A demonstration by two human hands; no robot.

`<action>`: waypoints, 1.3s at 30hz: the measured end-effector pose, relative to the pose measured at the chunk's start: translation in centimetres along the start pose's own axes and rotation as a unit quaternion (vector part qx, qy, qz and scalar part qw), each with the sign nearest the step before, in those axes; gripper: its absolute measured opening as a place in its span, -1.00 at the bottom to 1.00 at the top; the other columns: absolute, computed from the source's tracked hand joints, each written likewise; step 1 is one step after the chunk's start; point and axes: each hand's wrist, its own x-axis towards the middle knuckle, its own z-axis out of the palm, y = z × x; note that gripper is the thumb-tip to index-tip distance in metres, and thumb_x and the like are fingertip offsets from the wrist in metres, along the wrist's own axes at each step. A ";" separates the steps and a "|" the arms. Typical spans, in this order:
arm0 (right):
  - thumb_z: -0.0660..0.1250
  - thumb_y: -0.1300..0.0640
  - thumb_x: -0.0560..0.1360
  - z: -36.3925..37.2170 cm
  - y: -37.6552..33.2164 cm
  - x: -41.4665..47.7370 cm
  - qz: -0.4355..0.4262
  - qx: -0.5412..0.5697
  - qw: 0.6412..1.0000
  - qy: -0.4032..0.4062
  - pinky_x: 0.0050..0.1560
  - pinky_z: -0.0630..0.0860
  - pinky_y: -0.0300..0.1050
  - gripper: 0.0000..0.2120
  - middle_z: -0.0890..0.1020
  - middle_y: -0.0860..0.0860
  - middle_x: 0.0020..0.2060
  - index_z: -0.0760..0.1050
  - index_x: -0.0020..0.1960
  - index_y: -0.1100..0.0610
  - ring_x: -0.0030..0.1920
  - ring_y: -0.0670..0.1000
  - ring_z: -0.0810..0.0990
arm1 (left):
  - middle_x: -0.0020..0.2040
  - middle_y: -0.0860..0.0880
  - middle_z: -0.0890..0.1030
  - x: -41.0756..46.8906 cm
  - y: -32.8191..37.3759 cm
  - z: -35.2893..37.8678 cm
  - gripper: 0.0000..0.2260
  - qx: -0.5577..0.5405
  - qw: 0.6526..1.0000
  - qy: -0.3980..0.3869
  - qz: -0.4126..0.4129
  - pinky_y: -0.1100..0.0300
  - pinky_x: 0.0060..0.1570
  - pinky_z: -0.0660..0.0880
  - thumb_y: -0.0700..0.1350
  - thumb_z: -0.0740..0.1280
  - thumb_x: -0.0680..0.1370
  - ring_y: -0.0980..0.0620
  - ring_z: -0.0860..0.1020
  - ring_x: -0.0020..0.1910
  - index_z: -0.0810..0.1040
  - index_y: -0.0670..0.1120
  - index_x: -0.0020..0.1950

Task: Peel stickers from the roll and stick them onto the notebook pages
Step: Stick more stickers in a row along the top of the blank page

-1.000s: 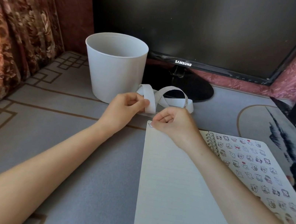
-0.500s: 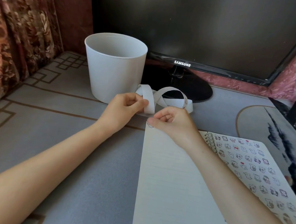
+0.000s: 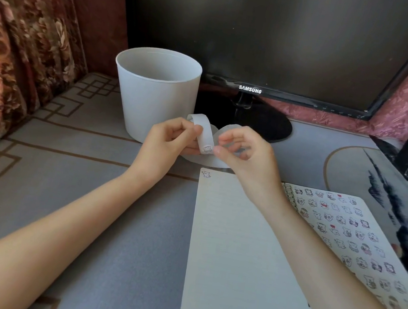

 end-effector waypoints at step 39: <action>0.47 0.15 0.39 -0.3 -0.2 -0.2 -0.070 -0.143 0.987 0.037 -0.03 0.46 -0.04 -0.95 0.59 -0.14 -0.28 0.60 -0.19 0.06 -0.21 -0.07 0.49 | -0.11 -0.22 0.66 -0.6 -0.1 0.7 -0.83 0.051 0.998 -0.043 -0.012 0.20 0.08 0.55 -0.17 0.35 0.54 -0.02 0.63 -0.09 0.65 -0.26 -0.10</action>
